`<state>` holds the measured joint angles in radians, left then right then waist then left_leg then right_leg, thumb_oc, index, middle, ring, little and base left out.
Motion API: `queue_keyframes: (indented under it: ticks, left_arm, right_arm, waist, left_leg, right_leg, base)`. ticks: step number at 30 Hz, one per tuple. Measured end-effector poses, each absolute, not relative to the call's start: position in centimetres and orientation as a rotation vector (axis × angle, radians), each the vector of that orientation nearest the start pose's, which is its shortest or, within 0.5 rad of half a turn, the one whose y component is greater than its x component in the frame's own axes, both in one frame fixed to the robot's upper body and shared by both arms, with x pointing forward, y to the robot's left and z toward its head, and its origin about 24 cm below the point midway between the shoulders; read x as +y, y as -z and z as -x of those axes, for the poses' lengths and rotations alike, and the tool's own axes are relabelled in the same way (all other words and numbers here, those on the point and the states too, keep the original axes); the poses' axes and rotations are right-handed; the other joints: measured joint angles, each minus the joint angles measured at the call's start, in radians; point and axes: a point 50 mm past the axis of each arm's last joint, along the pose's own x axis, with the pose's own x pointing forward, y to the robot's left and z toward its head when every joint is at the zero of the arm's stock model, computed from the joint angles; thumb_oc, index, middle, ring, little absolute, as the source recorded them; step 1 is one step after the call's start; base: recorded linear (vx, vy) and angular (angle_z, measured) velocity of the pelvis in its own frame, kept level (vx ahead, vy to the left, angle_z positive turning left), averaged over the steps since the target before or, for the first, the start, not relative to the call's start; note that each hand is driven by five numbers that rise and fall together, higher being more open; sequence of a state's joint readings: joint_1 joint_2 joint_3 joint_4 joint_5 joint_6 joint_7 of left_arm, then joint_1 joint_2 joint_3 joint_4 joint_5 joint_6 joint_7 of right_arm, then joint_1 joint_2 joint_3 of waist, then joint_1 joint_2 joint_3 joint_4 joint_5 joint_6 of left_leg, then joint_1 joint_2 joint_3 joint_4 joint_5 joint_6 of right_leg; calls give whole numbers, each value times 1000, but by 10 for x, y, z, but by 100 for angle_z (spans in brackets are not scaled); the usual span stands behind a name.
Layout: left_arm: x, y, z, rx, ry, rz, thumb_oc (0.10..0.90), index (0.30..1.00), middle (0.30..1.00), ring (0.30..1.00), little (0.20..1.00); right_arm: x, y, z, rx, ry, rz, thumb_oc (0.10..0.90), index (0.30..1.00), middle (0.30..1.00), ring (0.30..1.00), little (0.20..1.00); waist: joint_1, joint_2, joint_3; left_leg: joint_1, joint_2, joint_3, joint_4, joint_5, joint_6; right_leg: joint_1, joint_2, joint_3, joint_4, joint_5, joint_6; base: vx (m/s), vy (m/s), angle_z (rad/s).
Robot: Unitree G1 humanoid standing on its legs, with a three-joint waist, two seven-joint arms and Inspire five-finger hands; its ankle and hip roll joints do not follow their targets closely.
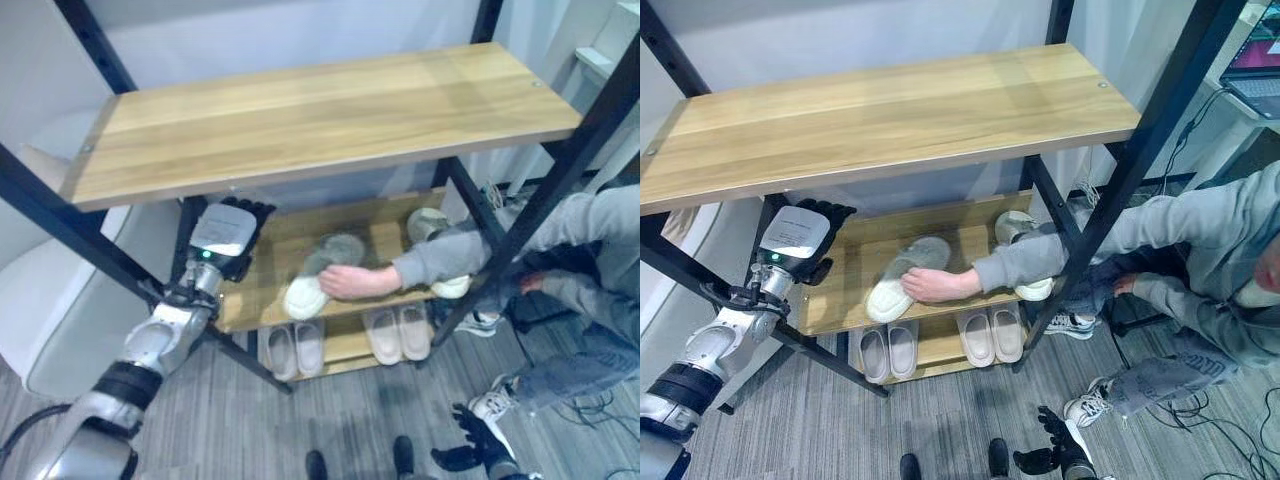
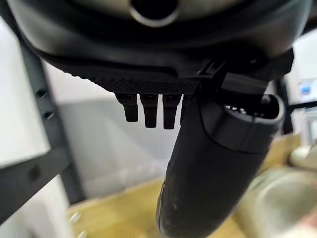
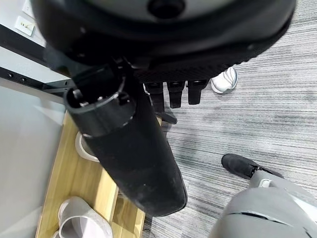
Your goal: Arrange the slippers neatly on the shoe rack.
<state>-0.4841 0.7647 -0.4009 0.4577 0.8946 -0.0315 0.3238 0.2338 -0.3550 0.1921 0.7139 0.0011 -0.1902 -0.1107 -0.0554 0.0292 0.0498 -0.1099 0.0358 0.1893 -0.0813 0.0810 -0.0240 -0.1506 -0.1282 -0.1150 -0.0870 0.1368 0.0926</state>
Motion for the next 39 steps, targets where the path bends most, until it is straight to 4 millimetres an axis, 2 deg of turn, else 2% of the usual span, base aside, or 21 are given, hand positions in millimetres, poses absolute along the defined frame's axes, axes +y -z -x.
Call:
queue_keyframes:
  ticks: [7,14,17,22,26,30,35,39]
  left_arm:
    - [251,-107,-329,-249,-61,-1774,800,900,900,900,900]
    - [251,-107,-328,-248,-64,-1765,800,900,900,900,900]
    - [249,-103,-323,-255,-49,-1741,800,900,900,900,900]
    - [231,-106,-315,-353,-5,-1667,800,900,900,900,900]
    - [210,-103,-311,-415,32,-1598,800,900,900,900,900]
    - [184,-98,-311,-472,88,-1526,800,900,900,900,900]
    - [173,-101,-315,-516,111,-1523,800,900,900,900,900]
    - [165,-116,-328,-570,84,-1517,800,900,900,900,900]
  right_arm:
    - [-242,116,-112,760,30,412,800,900,900,900,900]
    - [-240,115,-115,746,26,411,800,900,900,900,900]
    - [-234,111,-120,712,-1,405,800,900,900,900,900]
    - [-229,107,-126,674,-21,397,800,900,900,900,900]
    - [-229,108,-124,676,-22,396,800,900,900,900,900]
    - [-229,108,-123,678,-21,397,800,900,900,900,900]
    - [-232,107,-123,678,-17,404,800,900,900,900,900]
    - [-235,107,-120,680,-6,414,800,900,900,900,900]
  waist:
    - [2,-23,0]
    - [3,-27,1]
    - [3,-32,3]
    - [5,-37,9]
    - [5,-29,13]
    - [-3,-8,27]
    - [-23,11,38]
    - [-33,17,39]
  left_leg:
    - [-13,0,7,0,4,1]
    - [-4,0,14,0,4,2]
    - [16,3,23,0,2,0]
    - [28,5,23,-4,-5,-7]
    - [37,7,24,-4,-3,-4]
    - [40,7,29,-4,-2,-4]
    - [35,8,33,-4,-4,-6]
    - [2,10,58,-1,-4,-5]
  right_leg:
    - [-16,1,10,0,9,0]
    - [-12,1,17,0,12,0]
    - [4,2,24,-7,11,1]
    - [15,1,24,-7,3,8]
    - [23,5,25,-7,3,8]
    - [22,7,29,-7,3,7]
    - [15,9,34,-7,3,7]
    - [-32,13,59,-7,14,2]
  base:
    - [-6,-3,-3]
    - [4,-7,-2]
    - [4,-15,-8]
    - [0,0,0]
    - [12,-17,-1]
    - [0,-10,-3]
    - [0,-5,-2]
    - [16,-19,-19]
